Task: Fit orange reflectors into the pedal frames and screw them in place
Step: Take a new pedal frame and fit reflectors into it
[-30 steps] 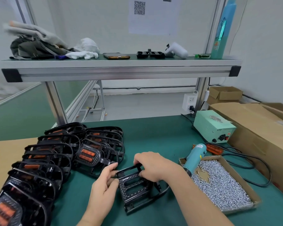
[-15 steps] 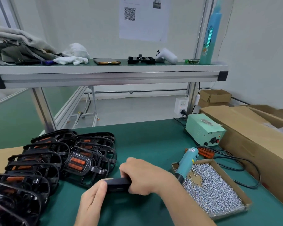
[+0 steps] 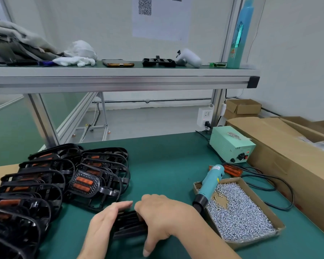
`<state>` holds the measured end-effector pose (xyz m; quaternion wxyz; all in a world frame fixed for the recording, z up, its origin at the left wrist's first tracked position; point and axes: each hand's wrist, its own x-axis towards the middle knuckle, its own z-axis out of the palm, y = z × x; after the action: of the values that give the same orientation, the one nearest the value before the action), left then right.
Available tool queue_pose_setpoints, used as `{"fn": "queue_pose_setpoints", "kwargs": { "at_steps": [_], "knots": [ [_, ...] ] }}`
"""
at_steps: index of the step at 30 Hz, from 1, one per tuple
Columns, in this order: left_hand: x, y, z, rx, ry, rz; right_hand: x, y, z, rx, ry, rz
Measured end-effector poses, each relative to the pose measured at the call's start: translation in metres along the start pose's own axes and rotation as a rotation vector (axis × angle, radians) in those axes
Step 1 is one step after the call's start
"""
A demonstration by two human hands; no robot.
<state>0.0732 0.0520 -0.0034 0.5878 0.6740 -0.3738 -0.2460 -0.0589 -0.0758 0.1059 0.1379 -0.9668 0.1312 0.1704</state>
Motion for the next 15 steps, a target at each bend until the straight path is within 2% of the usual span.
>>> {"fn": "queue_pose_setpoints", "kwargs": {
  "at_steps": [6,15],
  "knots": [
    [-0.006,0.017,0.009,0.113,0.052,0.091,0.003,-0.005,0.01,-0.147,-0.006,0.022],
    [-0.004,0.019,0.009,0.171,0.078,0.119,-0.004,0.011,-0.004,0.069,-0.018,-0.003]
  ]
}}
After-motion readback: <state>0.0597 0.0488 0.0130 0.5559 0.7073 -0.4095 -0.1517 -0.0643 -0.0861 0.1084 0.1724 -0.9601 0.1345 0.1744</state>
